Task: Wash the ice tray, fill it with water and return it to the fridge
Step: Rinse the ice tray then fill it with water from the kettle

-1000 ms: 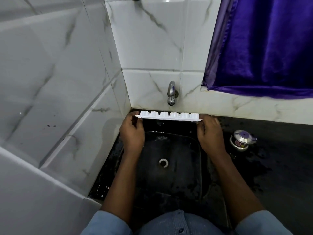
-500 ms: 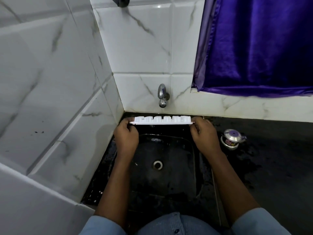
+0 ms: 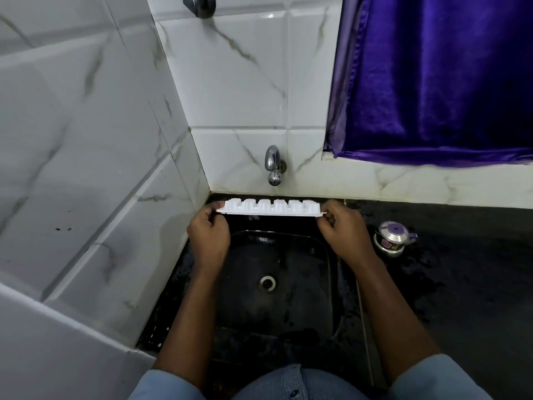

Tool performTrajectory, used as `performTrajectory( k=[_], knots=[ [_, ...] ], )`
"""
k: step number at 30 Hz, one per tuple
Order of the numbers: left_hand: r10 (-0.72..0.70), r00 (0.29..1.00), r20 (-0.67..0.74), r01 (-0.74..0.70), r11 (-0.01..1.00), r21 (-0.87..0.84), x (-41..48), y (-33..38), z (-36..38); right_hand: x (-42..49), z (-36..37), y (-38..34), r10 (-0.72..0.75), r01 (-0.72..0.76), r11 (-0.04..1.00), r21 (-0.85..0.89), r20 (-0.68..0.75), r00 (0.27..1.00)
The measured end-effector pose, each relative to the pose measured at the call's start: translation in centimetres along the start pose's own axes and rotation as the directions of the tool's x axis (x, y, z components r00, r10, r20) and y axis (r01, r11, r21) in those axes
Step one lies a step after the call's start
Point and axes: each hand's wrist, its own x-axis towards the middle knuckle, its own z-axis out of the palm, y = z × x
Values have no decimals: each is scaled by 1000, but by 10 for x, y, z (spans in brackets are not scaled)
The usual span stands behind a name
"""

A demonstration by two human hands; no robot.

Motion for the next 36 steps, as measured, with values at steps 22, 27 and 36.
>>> performTrajectory(
  k=[22,27,36],
  knots=[
    [18,1000,24,-16,994,-109,4,-16,6,-3,-3,3,129,-132,991,13,132,983],
    [-71,986,148,113,950,-291,6,-23,12,-7,-6,7,183,-193,979,65,134,974],
    [-4,863,505,116,975,-190,-3,-24,28,-31,-19,46,363,-401,894,201,202,910]
  ],
)
